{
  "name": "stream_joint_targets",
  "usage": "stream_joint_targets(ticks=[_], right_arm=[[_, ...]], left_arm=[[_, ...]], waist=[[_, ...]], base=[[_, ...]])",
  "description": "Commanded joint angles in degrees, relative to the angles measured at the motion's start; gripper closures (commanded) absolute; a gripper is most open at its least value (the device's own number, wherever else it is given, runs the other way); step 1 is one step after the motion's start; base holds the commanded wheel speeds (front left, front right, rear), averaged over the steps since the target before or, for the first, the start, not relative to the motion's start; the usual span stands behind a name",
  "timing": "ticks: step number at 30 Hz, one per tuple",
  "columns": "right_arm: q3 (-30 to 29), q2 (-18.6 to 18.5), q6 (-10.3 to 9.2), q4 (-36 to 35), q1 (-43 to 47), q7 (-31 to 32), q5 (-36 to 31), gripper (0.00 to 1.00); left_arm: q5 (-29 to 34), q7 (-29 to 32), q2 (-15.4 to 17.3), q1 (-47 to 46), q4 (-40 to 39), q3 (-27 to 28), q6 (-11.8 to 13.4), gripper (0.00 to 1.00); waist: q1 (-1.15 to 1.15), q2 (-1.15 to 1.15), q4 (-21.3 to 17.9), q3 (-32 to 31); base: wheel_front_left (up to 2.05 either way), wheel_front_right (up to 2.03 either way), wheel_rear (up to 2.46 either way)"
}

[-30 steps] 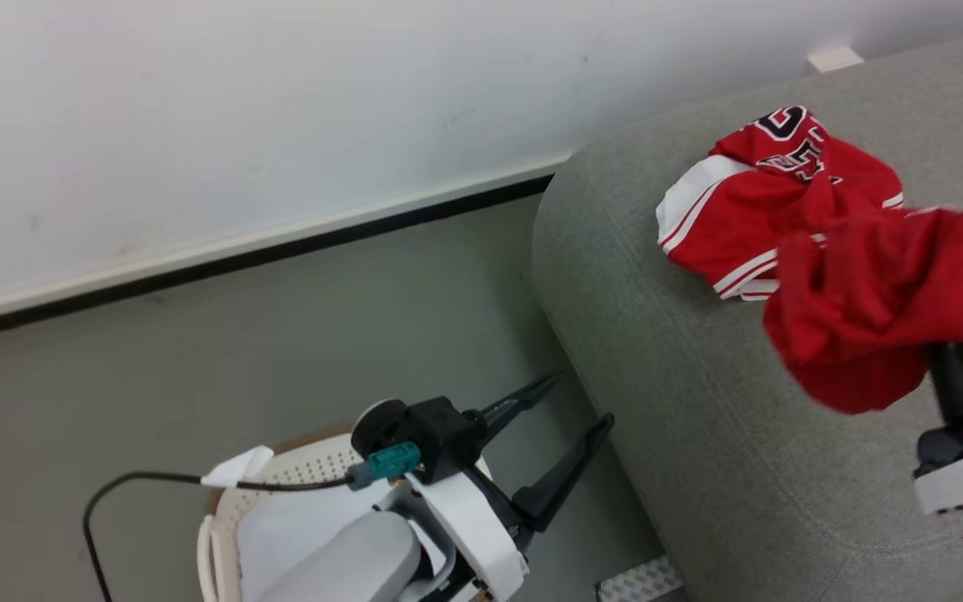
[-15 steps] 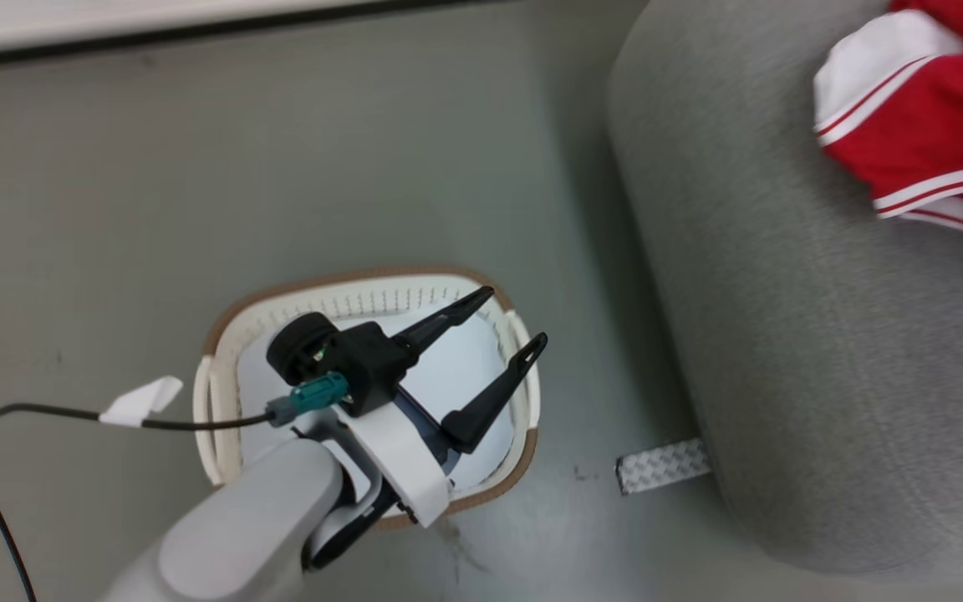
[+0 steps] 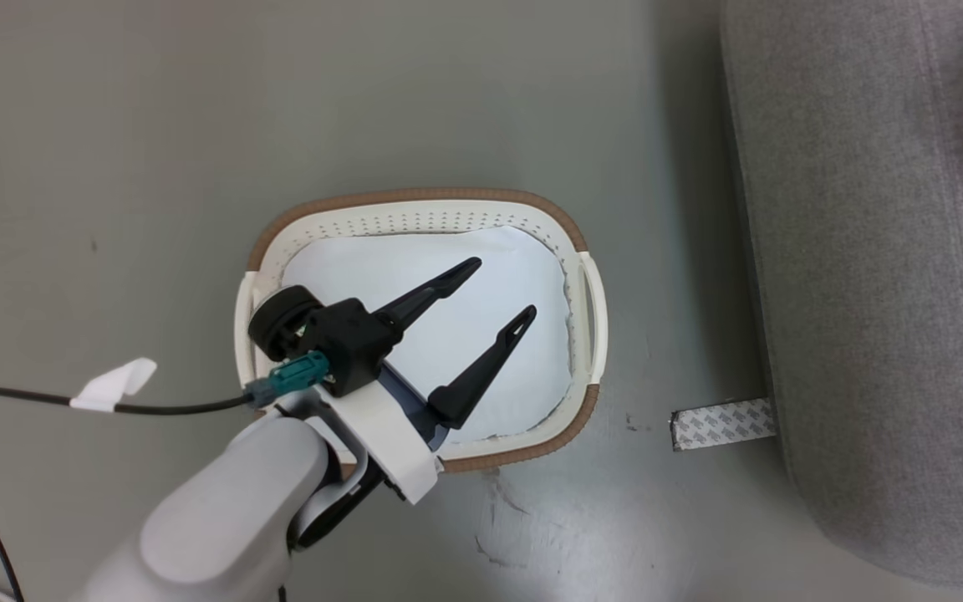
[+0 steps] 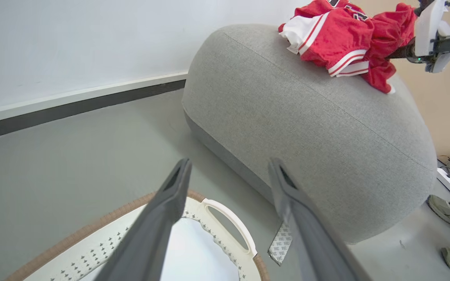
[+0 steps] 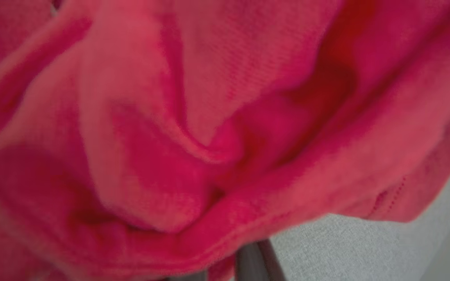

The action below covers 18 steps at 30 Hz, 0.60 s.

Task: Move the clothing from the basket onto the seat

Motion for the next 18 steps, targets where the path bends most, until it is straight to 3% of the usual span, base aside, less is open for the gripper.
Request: stream_joint_targets(ticks=[1, 3, 10, 18], right_arm=[[-0.7, -0.3, -0.15, 0.7, -0.7, 0.4, -1.0, 0.77], [-1.8, 0.2, -0.15, 1.4, -1.5, 1.0, -2.9, 0.00], [-2.2, 3.2, -0.15, -0.7, 0.2, 6.0, -8.7, 0.00], [2.1, 2.5, -0.15, -10.7, 8.5, 20.6, -6.2, 0.00]], left_arm=[[-0.1, -0.4, 0.0, -0.5, 0.2, 0.1, 0.2, 0.00], [-0.3, -0.7, -0.2, -0.2, 0.8, 0.1, 0.2, 0.00], [-1.4, -1.7, -1.8, 2.5, 3.9, -0.1, 0.2, 0.00], [-3.9, -2.4, -4.4, 7.5, 7.6, 0.7, 0.5, 0.00]], waist=[[-0.01, 0.00, 0.3, -0.3], [-0.01, 0.00, 0.4, -1.1], [-0.01, 0.00, -0.5, -8.0], [-0.01, 0.00, -1.8, -19.3]], base=[[0.00, 0.00, 0.00], [0.00, 0.00, 0.00], [0.00, 0.00, 0.00], [0.00, 0.00, 0.00]])
